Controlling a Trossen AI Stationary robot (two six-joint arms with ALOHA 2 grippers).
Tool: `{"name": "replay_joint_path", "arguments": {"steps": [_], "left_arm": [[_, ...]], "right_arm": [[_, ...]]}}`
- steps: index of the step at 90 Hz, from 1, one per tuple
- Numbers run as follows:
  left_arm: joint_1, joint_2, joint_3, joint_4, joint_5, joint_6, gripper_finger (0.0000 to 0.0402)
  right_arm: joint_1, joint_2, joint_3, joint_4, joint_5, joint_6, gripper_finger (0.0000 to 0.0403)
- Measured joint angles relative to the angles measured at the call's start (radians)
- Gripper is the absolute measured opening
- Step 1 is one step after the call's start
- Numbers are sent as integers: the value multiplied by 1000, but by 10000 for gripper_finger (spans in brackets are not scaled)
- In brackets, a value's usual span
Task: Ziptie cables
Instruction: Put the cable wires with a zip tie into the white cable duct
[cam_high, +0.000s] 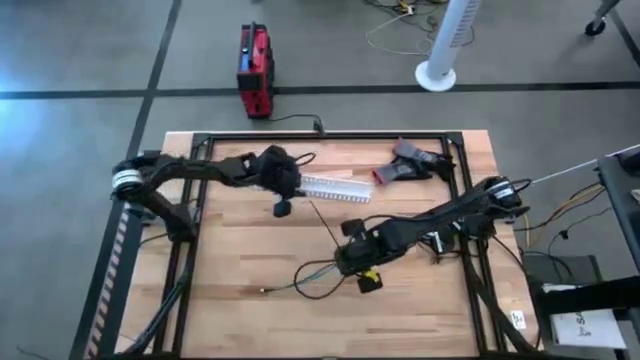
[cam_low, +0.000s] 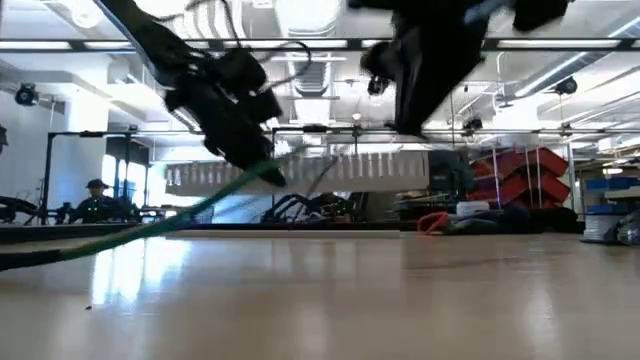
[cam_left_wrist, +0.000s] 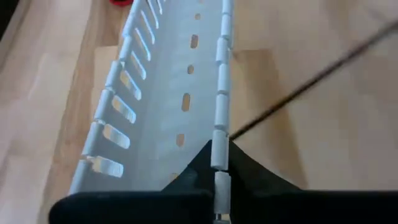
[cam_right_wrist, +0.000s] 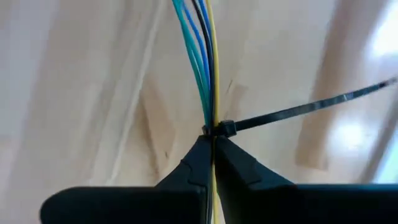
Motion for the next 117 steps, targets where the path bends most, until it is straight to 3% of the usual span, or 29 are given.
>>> {"name": "replay_joint_path", "arguments": {"steps": [17, 29, 38, 66, 82, 98, 110, 117], "left_arm": [[-117, -64, -189, 211, -22, -147, 0], [-246, -21, -263, 390, -136, -238, 0], [-331, 28, -278, 504, -193, -287, 0], [-456, 198, -213, 730, -203, -363, 2], [-461, 293, -147, 733, -249, -371, 31], [-462, 315, -125, 714, -249, -358, 97], [-461, 235, -132, 620, -249, -348, 158], [-460, 145, -140, 484, -249, -331, 190]], "right_arm": [[55, -122, 35, 18, 107, 71, 0], [73, -209, 36, 31, 177, 119, 0], [83, -268, 36, 39, 200, 145, 0], [90, -396, 36, 149, 222, 74, 0], [78, -404, 34, 132, 236, 51, 0], [75, -386, 24, 68, 247, 70, 0], [74, -381, 10, 32, 247, 93, 0], [74, -381, -4, 29, 258, 96, 0]]}}
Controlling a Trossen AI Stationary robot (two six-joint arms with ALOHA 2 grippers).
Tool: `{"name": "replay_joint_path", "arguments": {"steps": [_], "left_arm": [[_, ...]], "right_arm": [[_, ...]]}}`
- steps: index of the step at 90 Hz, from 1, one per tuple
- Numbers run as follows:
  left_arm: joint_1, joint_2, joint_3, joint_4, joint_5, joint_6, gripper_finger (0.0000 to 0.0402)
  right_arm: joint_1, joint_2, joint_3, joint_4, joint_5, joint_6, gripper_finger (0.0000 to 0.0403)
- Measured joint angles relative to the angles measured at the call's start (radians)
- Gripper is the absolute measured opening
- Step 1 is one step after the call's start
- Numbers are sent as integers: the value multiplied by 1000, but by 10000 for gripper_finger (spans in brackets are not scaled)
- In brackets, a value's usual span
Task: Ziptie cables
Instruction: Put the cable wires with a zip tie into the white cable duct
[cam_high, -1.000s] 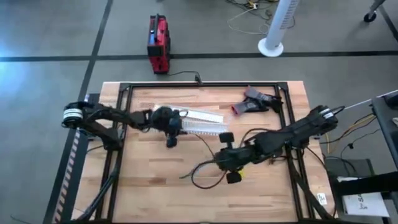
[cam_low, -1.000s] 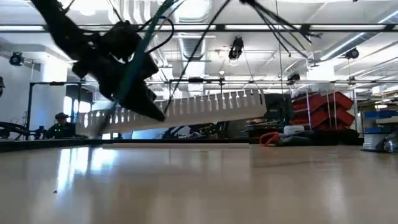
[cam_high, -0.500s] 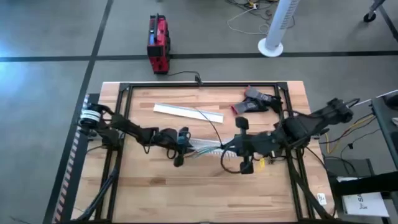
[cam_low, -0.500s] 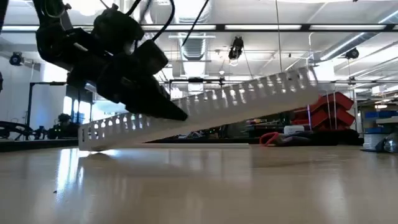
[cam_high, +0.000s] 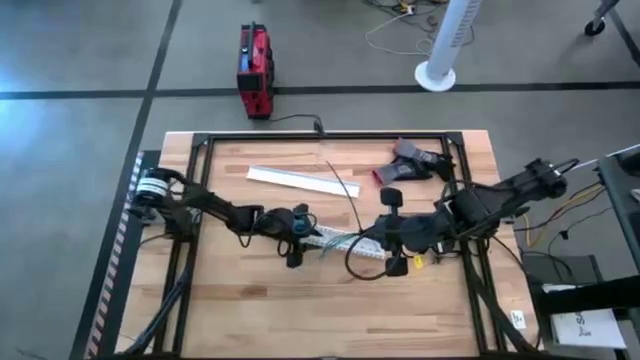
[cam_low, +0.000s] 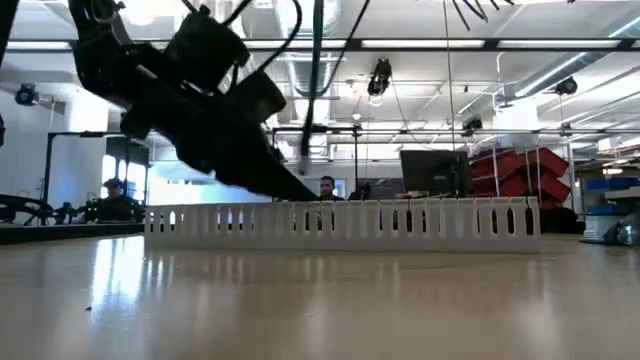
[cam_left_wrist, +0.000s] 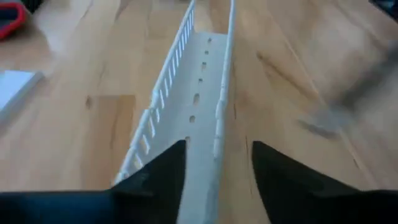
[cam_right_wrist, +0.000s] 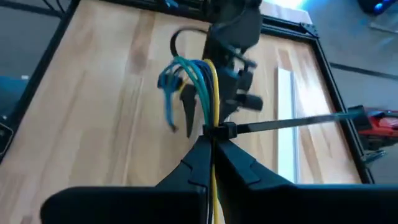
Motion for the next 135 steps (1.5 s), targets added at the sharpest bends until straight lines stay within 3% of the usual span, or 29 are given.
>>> {"name": "replay_joint_path", "arguments": {"steps": [15, 25, 46, 64, 79, 96, 117, 128, 135], "left_arm": [[-4, -240, -31, -352, 28, 21, 236], [-5, -421, -86, -542, 35, -41, 248], [-5, -772, -217, -793, 27, -277, 238], [-5, -957, -343, -828, 27, -393, 217], [-5, -1011, -421, -826, 26, -420, 203], [-5, -1013, -483, -781, 26, -428, 189], [-5, -1000, -506, -662, -70, -396, 172], [-5, -992, -505, -610, -96, -357, 163], [-5, -990, -505, -615, -96, -352, 158]], "right_arm": [[-11, 17, -25, 11, 182, 81, 0], [-37, 56, -28, 48, 234, 90, 0], [-142, 170, -28, 333, 201, -67, 0], [-247, 260, -27, 596, 40, -192, 0], [-308, 328, -8, 608, -59, -180, 0], [-302, 362, -9, 443, -120, -65, 0], [-295, 361, -10, 511, -112, -51, 0], [-314, 367, -3, 638, 21, -130, 0], [-333, 384, 9, 702, 42, -168, 0]]}}
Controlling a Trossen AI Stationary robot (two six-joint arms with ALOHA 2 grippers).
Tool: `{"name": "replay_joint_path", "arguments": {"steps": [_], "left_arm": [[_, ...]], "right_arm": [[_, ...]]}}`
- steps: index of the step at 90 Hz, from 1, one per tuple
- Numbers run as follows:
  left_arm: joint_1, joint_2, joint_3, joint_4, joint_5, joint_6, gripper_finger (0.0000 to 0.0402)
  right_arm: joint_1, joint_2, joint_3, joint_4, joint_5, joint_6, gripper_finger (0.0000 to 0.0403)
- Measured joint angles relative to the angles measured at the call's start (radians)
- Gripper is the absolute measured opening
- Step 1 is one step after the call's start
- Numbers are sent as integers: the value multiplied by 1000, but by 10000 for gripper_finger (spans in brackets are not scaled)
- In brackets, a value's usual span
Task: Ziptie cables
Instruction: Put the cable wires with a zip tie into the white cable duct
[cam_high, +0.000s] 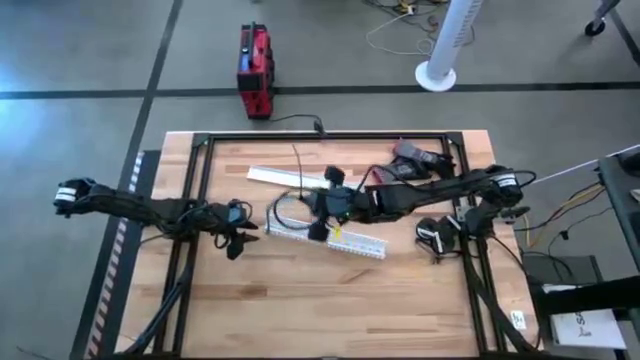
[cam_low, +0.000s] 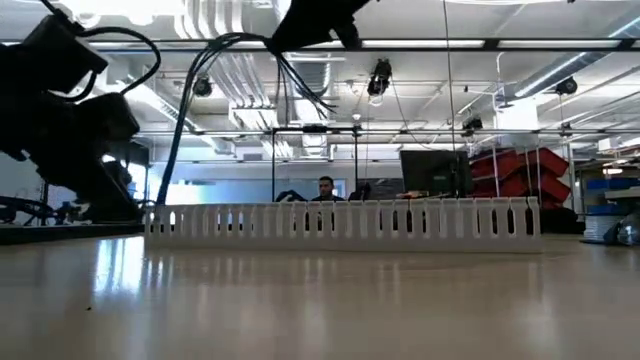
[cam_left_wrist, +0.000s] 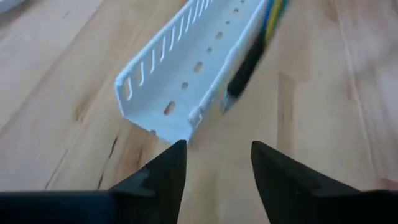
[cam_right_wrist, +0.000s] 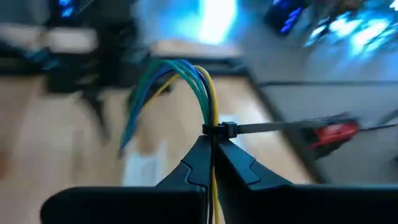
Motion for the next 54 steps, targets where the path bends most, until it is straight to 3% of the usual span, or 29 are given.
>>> {"name": "replay_joint_path", "arguments": {"steps": [22, 54], "left_arm": [[0, 15, 0, -12, 0, 32, 144], [0, 27, -1, -5, 1, -4, 131]], "right_arm": [[-16, 21, 26, 0, -10, 0, 0], [26, 22, 26, -287, -55, 163, 0]]}}
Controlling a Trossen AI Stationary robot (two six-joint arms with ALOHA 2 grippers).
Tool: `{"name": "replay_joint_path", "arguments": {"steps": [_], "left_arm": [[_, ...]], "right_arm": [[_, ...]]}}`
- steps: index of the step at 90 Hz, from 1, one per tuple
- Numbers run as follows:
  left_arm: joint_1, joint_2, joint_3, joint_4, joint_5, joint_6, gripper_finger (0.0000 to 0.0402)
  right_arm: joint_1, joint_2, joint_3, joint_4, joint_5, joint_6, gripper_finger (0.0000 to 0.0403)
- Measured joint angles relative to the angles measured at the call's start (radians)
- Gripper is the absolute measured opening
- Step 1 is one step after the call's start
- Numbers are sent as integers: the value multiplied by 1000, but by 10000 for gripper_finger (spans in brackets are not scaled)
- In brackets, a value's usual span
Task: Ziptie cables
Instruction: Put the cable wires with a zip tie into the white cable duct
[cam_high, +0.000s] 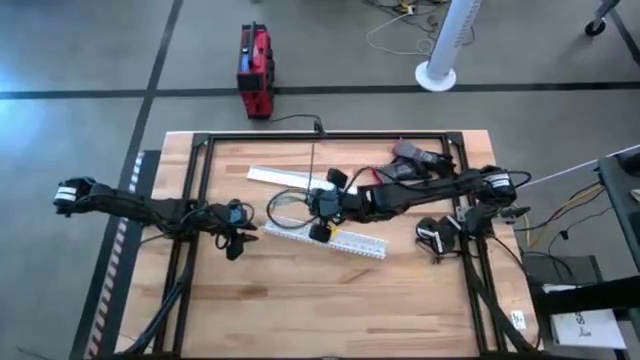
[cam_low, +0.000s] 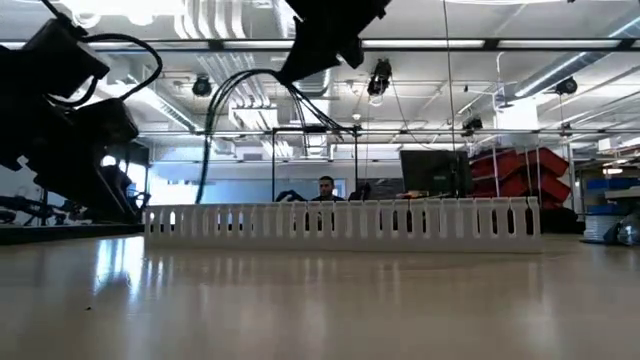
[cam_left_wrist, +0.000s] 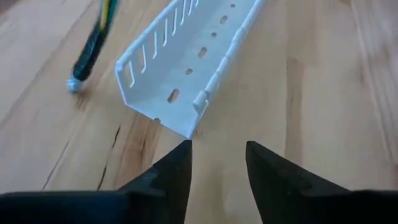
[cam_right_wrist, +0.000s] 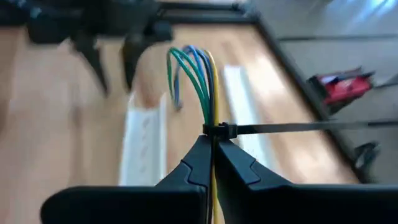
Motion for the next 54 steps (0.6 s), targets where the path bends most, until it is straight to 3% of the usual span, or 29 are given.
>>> {"name": "replay_joint_path", "arguments": {"steps": [39, 54], "left_arm": [[0, 5, 0, 17, -60, 0, 120], [0, 6, 0, 17, -60, 3, 125]], "right_arm": [[31, 0, 0, 32, -6, -25, 0], [14, 5, 1, 127, -19, -67, 0]]}}
